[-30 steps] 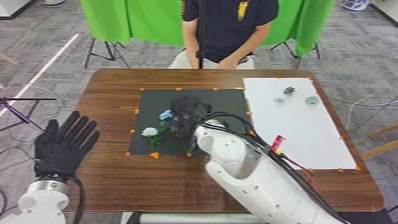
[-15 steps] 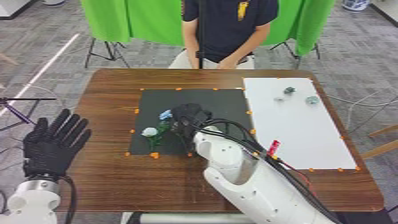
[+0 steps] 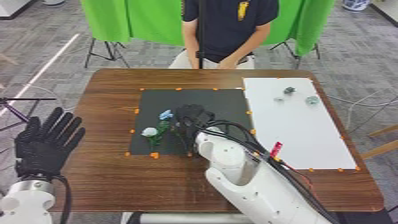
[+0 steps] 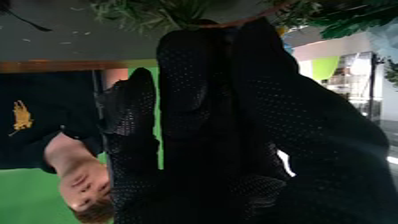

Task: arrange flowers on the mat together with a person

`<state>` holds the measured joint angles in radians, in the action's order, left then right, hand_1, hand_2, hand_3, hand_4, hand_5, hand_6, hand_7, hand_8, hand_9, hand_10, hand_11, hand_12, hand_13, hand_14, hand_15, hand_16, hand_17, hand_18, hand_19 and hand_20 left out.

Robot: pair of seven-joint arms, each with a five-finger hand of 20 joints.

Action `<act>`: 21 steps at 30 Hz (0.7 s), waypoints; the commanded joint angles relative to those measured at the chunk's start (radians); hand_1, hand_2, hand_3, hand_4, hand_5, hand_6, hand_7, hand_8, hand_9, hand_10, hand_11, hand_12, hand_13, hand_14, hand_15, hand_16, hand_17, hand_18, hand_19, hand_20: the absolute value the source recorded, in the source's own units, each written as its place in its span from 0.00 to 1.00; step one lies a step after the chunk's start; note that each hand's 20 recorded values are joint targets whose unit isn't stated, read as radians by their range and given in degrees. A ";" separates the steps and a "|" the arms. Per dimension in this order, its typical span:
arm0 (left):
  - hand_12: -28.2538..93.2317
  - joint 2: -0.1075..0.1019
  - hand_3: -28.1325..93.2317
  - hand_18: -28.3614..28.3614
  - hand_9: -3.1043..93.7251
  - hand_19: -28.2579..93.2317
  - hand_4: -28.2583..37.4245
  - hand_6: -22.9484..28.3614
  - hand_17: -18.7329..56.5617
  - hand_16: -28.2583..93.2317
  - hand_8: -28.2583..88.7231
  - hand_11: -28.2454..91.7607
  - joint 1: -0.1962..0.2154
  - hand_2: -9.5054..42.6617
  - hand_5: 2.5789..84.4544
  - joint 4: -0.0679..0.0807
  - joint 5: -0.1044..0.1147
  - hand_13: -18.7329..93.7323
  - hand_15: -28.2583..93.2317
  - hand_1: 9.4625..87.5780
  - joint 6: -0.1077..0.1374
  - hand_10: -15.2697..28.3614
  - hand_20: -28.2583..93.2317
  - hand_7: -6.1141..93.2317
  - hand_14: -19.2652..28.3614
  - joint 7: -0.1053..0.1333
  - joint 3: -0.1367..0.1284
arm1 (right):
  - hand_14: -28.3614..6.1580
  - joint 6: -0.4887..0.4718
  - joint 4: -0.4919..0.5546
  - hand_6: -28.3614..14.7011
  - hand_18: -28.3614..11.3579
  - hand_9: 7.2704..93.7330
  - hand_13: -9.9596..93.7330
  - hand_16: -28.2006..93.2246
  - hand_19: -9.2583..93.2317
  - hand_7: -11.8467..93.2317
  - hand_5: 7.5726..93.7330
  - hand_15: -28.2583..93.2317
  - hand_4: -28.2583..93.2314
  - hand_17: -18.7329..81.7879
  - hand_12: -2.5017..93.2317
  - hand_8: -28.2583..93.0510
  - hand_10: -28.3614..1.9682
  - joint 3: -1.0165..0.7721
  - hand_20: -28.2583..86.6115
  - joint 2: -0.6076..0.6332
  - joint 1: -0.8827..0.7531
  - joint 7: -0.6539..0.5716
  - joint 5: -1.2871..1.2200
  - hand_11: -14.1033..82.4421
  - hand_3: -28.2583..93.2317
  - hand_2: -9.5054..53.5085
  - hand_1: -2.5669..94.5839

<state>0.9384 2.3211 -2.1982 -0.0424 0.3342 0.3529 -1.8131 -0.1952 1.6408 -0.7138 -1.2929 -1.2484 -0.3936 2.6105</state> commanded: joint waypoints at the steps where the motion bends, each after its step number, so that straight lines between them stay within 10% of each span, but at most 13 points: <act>1: 0.31 -0.001 0.83 0.74 0.45 0.47 0.00 0.58 0.21 0.20 0.17 0.37 0.010 0.41 0.50 -0.003 -0.005 0.44 0.45 0.23 0.004 0.68 0.34 0.14 0.71 -0.001 -0.001 | 0.67 0.051 0.011 0.63 0.26 0.69 0.72 0.60 0.95 0.40 0.60 0.69 0.00 0.60 0.46 0.10 0.58 -0.006 0.55 0.001 -0.010 -0.015 -0.012 0.34 0.81 0.00 0.65; 21: 0.31 0.017 0.81 0.74 0.44 0.47 0.00 0.49 0.21 0.20 0.16 0.38 -0.003 0.29 0.45 0.003 -0.027 0.44 0.45 0.31 -0.006 0.65 0.34 0.16 0.70 -0.023 0.007 | 0.61 0.021 0.050 0.58 0.23 0.56 0.66 0.57 0.93 0.38 0.51 0.71 0.00 0.56 0.26 0.10 0.44 -0.032 0.55 -0.003 -0.033 0.017 0.001 0.49 0.82 0.00 0.61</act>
<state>0.9380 2.3034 -2.1952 -0.0659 0.3345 0.3399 -1.8103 -0.2196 1.6656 -0.7375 -1.2940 -1.2797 -0.3807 2.6058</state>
